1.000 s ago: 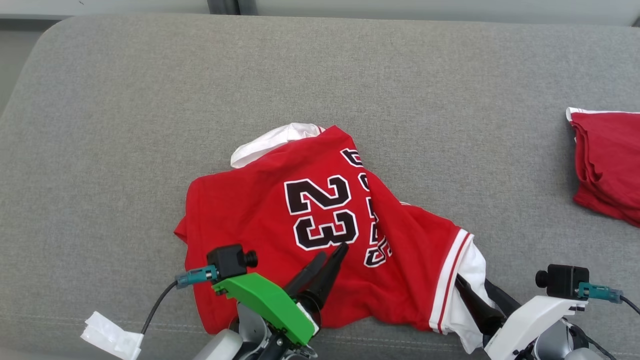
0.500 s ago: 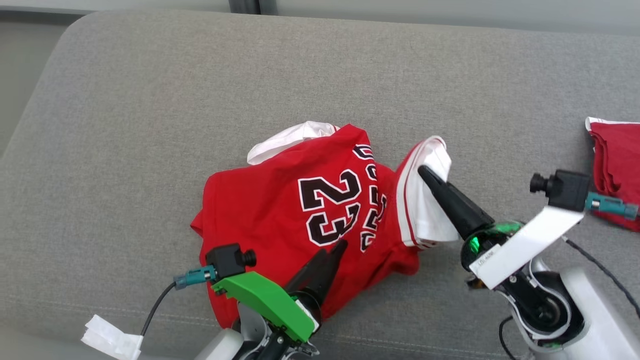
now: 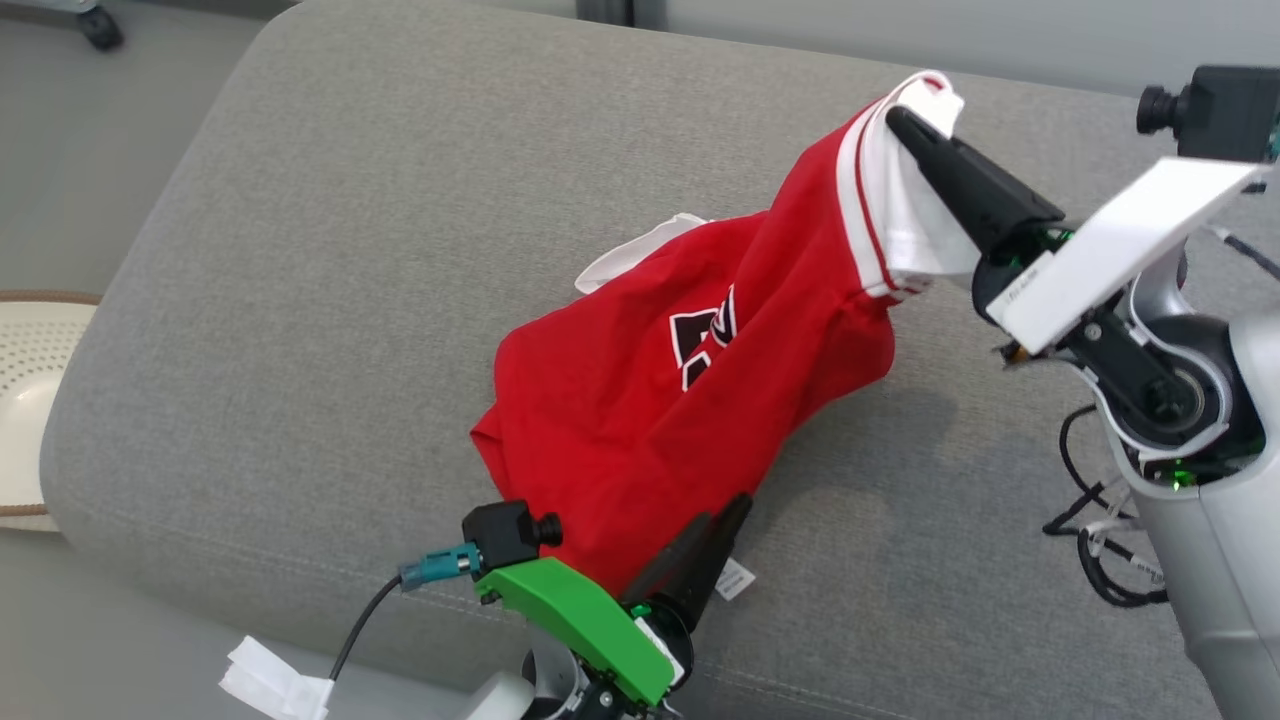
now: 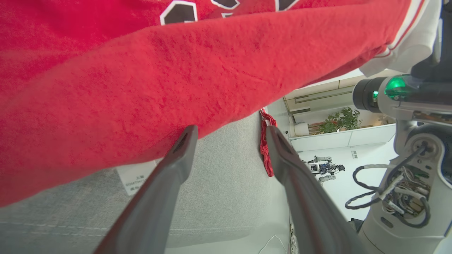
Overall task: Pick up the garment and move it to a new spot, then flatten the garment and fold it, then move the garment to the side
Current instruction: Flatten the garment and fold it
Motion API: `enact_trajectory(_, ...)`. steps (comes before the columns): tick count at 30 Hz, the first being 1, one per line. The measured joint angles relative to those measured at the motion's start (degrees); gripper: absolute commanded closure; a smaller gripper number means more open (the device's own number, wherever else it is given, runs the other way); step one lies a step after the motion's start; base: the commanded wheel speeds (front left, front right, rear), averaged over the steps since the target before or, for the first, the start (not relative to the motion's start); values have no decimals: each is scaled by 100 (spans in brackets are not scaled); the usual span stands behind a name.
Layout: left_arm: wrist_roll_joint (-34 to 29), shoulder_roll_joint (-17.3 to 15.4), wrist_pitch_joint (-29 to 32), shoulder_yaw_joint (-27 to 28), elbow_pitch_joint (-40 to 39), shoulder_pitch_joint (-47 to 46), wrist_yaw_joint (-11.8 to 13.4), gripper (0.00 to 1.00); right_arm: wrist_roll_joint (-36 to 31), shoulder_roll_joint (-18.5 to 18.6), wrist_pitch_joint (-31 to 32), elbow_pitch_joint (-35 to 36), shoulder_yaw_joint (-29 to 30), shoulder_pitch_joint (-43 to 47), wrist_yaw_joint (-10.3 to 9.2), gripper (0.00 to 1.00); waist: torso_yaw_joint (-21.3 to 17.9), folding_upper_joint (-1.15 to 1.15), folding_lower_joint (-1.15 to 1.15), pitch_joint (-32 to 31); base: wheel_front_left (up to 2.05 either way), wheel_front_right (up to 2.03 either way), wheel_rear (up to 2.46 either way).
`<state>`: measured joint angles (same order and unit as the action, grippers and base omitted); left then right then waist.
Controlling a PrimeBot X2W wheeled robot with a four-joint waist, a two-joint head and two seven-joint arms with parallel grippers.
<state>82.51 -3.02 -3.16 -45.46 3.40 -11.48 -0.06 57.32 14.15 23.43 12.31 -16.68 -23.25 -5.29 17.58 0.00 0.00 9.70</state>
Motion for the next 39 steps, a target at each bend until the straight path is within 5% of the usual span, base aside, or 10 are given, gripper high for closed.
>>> enact_trajectory(8,154,5,3,-323,157,0,-98,0,-409,-3,615,-716,-198,-957,-189,100,572,0,0,4,0,0,0)
enact_trajectory(16,211,5,-258,-308,132,1,-224,0,-854,-620,890,-1464,-490,-2091,-194,100,915,0,0,218,0,0,0)
enact_trajectory(29,308,14,-613,-708,9,-54,-403,0,-2905,-246,-177,-4056,947,-2901,-196,100,1183,0,0,685,0,0,0)
enact_trajectory(39,1214,12,-425,-1250,-13,-417,-611,0,-2636,-703,-407,-4422,1133,-2668,-196,100,1159,0,0,573,0,0,0)
